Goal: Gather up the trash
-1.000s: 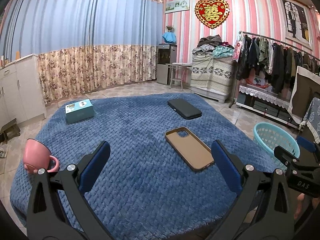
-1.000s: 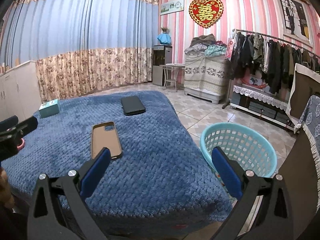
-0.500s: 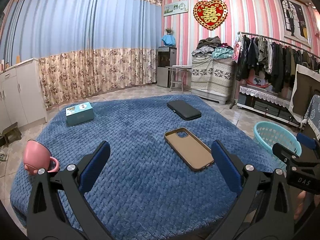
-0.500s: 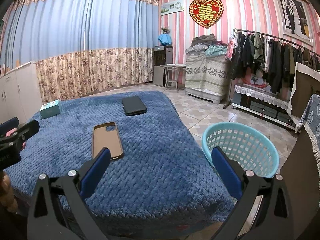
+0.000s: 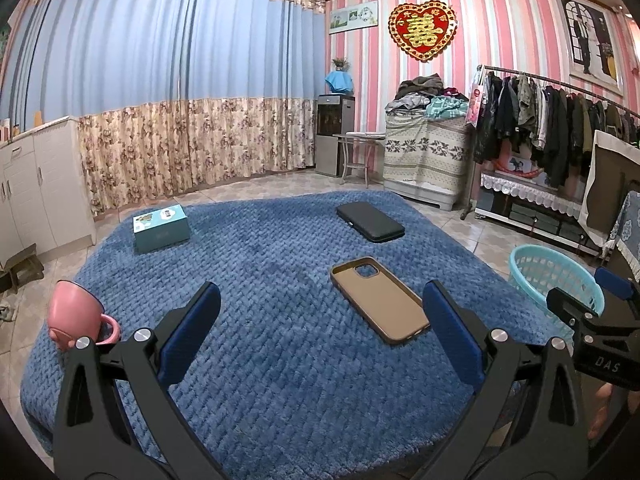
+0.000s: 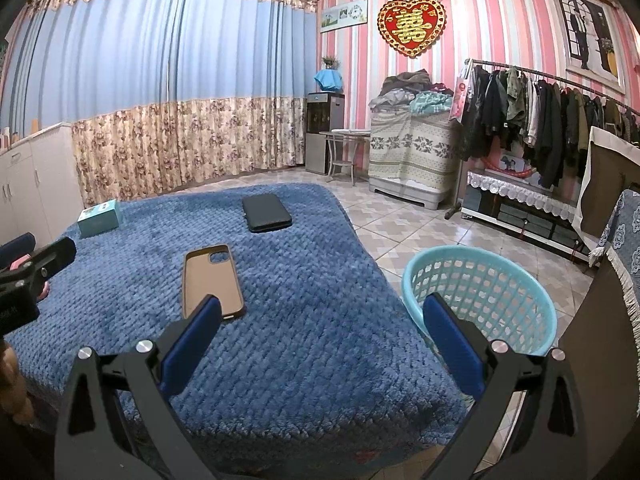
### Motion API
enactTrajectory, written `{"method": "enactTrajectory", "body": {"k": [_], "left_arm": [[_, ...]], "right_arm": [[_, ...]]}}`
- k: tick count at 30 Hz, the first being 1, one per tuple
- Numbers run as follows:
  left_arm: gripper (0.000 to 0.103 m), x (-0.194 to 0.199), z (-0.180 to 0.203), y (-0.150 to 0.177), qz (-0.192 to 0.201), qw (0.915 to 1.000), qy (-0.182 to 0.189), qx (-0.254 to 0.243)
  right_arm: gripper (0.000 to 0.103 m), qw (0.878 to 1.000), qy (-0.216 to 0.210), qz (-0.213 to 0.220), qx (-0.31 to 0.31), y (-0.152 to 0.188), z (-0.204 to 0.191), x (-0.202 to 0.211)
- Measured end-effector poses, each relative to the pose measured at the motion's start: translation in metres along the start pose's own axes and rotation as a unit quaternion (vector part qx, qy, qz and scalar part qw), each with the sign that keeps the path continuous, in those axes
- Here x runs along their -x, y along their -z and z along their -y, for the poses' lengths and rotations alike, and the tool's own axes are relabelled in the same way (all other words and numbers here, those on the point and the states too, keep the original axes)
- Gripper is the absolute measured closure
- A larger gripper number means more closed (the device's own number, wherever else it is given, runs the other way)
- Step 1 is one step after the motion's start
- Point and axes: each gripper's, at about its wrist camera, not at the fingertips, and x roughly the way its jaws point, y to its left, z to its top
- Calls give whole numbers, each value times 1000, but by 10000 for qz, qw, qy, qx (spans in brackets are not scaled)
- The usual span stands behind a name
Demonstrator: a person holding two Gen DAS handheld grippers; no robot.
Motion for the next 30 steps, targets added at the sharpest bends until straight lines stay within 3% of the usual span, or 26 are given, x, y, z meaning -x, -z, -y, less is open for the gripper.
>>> {"method": "enactTrajectory", "body": {"k": [30], "left_arm": [[5,-1,-3,0,8,10000,-1,-6]], "right_arm": [[4,10000,5,-21,25,-1,0,-1]]}}
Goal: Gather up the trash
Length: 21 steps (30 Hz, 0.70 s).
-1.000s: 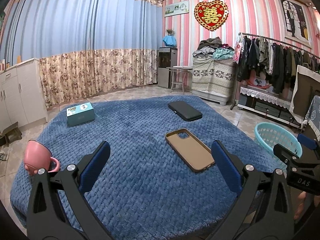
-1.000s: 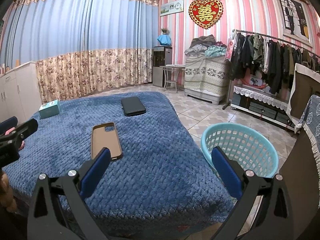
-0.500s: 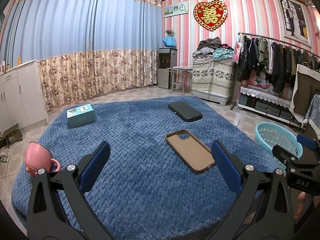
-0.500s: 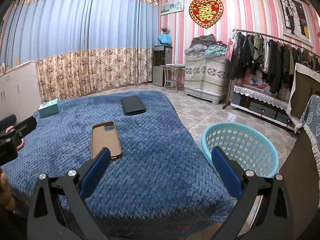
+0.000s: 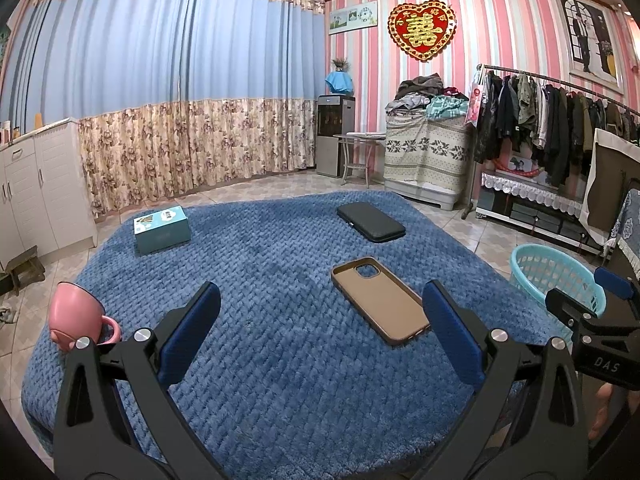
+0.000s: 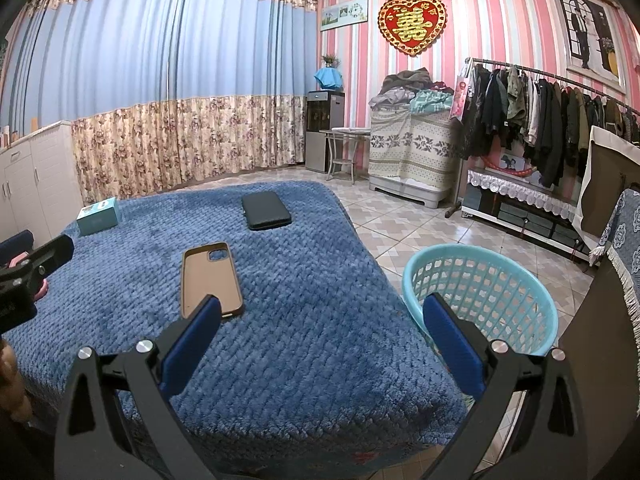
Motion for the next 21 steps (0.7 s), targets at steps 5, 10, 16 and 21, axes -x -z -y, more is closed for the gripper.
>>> {"method": "enactTrajectory", "body": {"k": [5,10,16,21], "left_arm": [[5,-1,-1,0,3,10000,-5,7],[5,-1,-1,0,8,10000,-6,-9],[5,-1,-1,0,7,10000,-3,3],[5,-1,-1,0,9,10000,-7,1]], "right_arm": [[4,10000,-1,-3,1,0,0,0],[4,10000,-9,7,-10,0,0,0],[4,10000,-3,4,-5,1,-1,0],[4,10000,-5,8,-1,1,-1,0]]}}
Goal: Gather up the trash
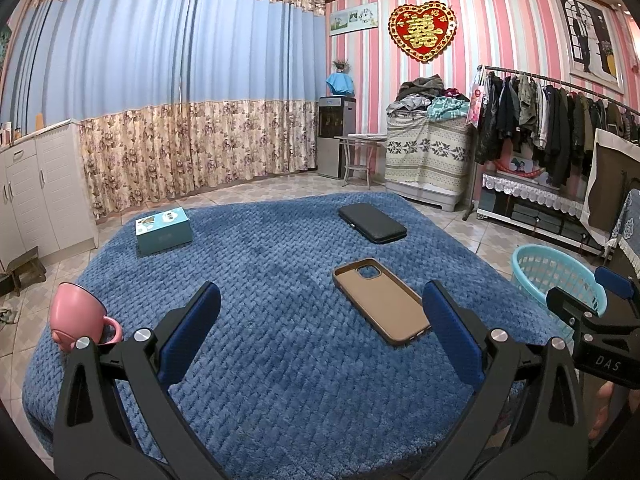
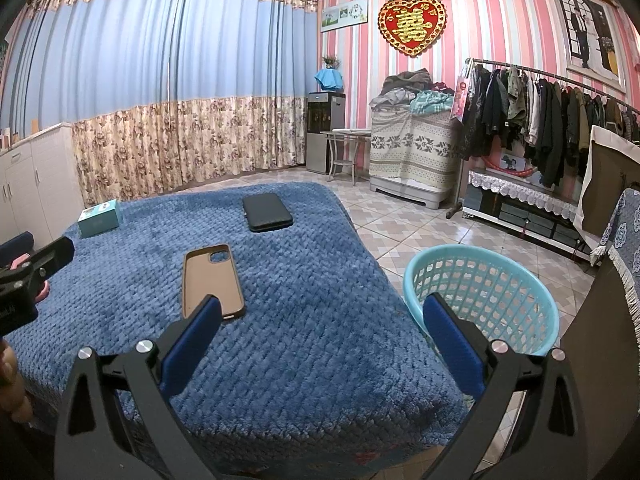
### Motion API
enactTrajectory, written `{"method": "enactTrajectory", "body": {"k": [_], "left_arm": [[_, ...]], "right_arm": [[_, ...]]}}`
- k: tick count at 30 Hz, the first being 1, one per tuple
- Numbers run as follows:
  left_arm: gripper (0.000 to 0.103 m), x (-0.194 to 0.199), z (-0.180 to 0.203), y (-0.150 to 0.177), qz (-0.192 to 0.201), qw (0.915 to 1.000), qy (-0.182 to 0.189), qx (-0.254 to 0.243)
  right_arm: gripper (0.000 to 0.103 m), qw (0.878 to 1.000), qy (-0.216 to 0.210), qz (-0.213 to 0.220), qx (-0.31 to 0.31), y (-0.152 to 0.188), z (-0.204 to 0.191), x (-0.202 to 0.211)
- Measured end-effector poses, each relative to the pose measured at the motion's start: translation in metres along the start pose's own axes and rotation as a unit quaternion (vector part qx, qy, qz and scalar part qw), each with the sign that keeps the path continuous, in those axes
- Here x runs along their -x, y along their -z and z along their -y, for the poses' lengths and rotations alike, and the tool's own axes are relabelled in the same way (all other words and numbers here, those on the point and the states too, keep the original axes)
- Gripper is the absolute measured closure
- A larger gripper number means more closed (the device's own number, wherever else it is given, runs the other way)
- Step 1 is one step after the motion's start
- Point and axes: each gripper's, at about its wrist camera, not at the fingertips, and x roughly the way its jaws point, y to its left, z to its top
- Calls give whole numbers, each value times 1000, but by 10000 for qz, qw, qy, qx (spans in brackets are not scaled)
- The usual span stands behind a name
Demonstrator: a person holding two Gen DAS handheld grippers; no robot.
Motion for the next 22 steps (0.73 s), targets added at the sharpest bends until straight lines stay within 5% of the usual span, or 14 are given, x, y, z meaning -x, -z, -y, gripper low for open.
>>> {"method": "enactTrajectory", "body": {"k": [22], "left_arm": [[5,-2,-2,-3,-14,10000,40,6]], "right_arm": [[4,10000,2,-1,-1,1,-1,0]]}}
